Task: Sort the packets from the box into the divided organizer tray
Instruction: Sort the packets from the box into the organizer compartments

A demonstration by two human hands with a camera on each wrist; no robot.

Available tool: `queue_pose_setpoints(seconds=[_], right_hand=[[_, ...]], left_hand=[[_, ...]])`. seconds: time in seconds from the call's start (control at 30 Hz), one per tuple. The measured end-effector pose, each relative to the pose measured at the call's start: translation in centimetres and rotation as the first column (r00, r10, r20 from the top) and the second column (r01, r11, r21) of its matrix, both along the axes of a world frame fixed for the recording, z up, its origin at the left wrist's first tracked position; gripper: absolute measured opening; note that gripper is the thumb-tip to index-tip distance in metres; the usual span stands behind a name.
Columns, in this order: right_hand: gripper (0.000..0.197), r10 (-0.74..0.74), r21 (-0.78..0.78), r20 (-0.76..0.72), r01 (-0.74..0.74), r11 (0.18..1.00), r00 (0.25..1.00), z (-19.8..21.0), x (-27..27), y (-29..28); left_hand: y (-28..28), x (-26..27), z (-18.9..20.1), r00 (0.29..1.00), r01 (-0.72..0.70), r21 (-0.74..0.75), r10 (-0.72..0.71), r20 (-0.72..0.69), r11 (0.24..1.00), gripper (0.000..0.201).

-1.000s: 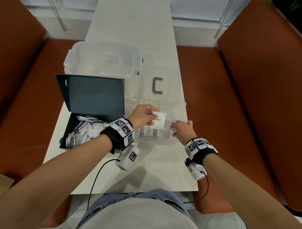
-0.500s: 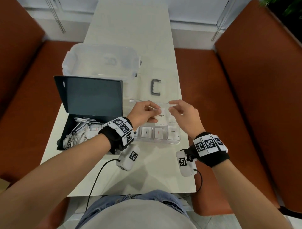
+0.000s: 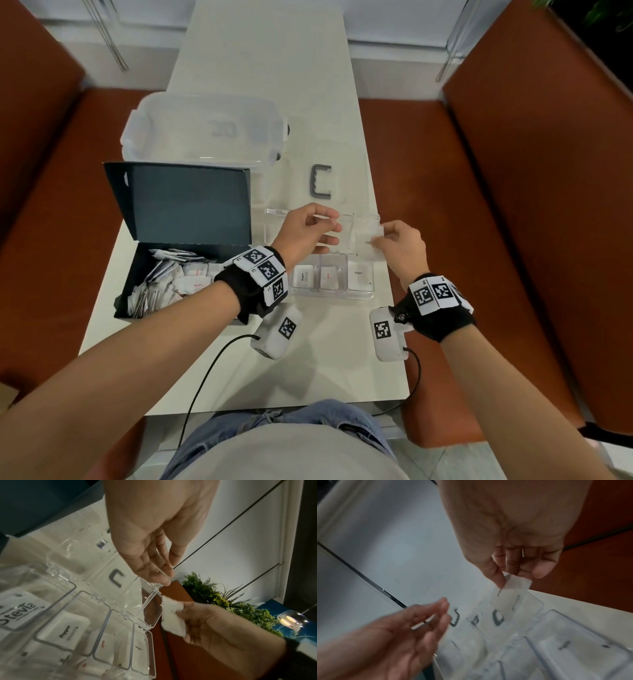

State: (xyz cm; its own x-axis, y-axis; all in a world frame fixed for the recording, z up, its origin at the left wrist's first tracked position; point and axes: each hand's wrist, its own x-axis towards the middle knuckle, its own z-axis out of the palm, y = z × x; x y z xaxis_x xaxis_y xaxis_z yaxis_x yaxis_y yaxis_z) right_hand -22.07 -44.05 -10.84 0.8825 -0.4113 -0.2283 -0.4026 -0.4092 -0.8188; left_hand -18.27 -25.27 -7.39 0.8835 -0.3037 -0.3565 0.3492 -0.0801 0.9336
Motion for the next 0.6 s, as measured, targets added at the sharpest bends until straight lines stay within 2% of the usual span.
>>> queue_pose_setpoints(seconds=[0.07,0.17,0.4,0.5,0.6], right_hand=[[0.023,0.03,-0.062,-0.082,-0.035,0.997,0.996,-1.2,-0.4,-0.3],[0.023,0.123,-0.166,-0.203,-0.158,0.973,0.971,-2.8,-0.8,-0.1],[0.026,0.273,-0.346,-0.304,-0.373,0.861,0.913,-4.4,-0.9,0.8],[0.036,0.331,-0.474,-0.305,-0.443,0.761,0.893,-4.6,-1.0,1.0],[0.034,0.367,-0.613,-0.393,-0.537,0.58,0.843,-4.4,-0.9,0.7]], left_hand=[[0.2,0.0,-0.1,1.0,-0.003,0.023,0.003,-0.008,1.0,0.015],[0.5,-0.1,-0.4,1.0,0.013,0.067,-0.013,-0.008,0.998,0.016],[1.0,-0.5,-1.1,1.0,0.008,0.095,-0.006,-0.028,0.995,0.014],[1.3,-0.6,-1.2,1.0,0.001,0.09,0.001,-0.028,0.996,0.013],[1.7,-0.6,-1.3,1.0,-0.007,0.088,0.009,-0.028,0.996,0.013]])
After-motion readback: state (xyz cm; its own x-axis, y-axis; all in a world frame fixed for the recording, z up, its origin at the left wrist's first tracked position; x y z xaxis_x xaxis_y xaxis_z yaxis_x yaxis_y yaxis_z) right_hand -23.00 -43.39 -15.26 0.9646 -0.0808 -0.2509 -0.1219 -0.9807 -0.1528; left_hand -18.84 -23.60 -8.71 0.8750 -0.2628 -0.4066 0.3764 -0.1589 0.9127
